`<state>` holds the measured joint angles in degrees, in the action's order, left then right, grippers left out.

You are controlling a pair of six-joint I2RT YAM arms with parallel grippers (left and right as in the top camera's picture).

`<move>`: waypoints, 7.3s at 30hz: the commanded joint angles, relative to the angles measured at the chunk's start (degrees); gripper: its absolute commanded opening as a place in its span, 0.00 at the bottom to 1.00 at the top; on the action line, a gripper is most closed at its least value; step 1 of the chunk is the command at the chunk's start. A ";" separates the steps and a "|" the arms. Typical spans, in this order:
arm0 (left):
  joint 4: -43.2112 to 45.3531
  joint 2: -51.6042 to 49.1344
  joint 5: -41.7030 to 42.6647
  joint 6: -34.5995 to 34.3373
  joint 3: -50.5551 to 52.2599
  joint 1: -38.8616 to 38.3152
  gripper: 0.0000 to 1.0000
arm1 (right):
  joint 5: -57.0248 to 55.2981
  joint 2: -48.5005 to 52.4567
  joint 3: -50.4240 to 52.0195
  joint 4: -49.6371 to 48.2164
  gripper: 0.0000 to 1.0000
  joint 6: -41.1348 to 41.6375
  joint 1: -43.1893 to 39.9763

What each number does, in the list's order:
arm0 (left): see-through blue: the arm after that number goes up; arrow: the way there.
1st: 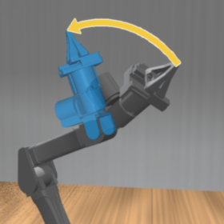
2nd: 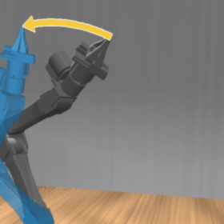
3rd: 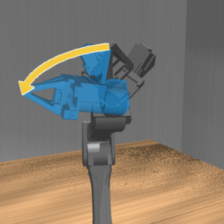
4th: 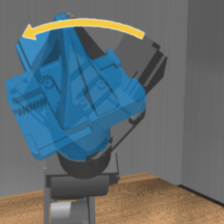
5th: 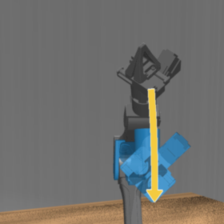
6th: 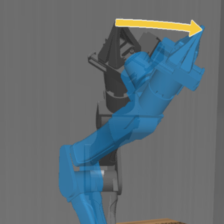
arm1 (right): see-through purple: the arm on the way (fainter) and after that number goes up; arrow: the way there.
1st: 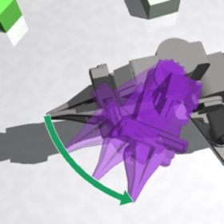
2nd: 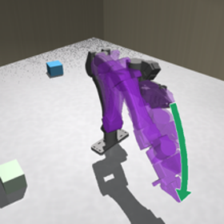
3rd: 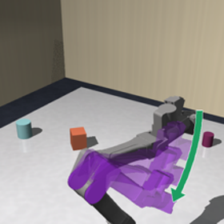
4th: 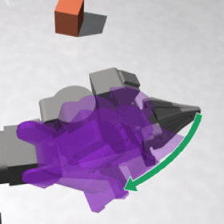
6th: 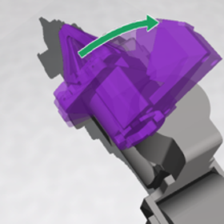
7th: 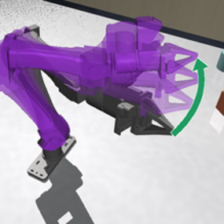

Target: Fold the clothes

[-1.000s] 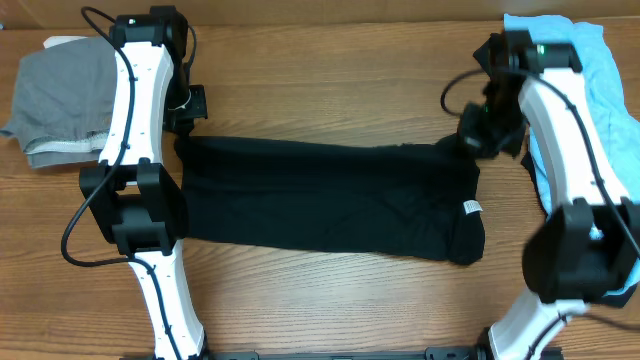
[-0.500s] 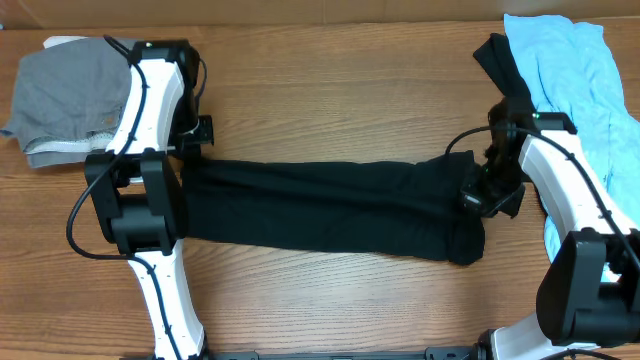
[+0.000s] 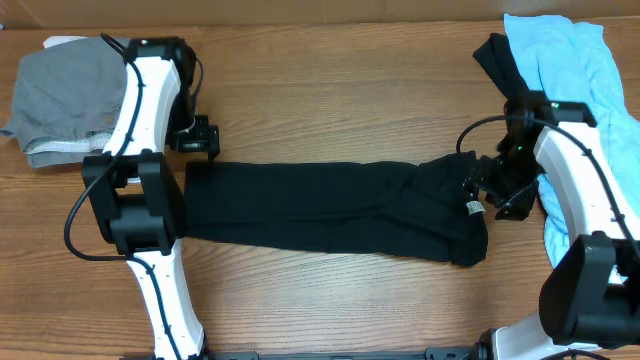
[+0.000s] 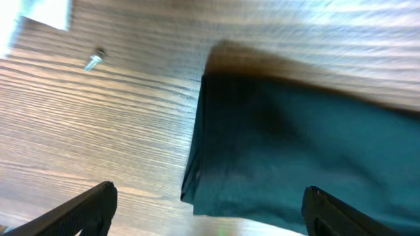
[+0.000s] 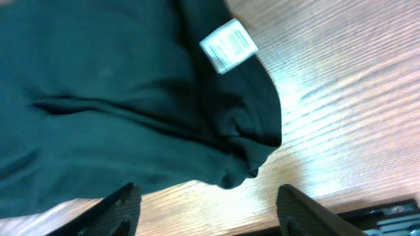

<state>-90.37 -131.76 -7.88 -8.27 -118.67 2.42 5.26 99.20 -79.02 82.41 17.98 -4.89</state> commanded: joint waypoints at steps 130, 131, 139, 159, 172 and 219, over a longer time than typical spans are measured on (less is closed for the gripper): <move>23.23 22.49 3.91 9.14 27.23 -6.32 0.04 | 10.73 -16.06 -6.03 -4.79 0.86 -4.24 2.95; 23.32 22.47 3.91 9.11 27.23 -7.45 0.04 | 10.73 -15.80 -6.03 -4.76 0.86 -4.26 2.95; 24.87 22.47 6.36 6.32 27.26 -15.52 0.04 | 10.71 -15.47 -6.03 -5.55 0.86 -4.28 2.95; 27.74 22.21 6.99 0.39 27.69 -23.78 0.04 | 10.71 -15.47 -6.03 -5.66 0.87 -4.28 2.95; 26.75 20.26 10.75 1.46 27.80 -24.63 0.92 | 10.21 -15.13 -6.03 -4.68 0.92 -4.28 2.95; 31.61 19.69 23.32 -3.52 36.65 -24.63 0.04 | 9.88 -13.66 6.60 -11.69 0.96 -4.46 2.95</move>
<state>-59.40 -111.68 8.05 -10.85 -80.71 -20.56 15.05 85.80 -72.62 71.07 13.47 -2.20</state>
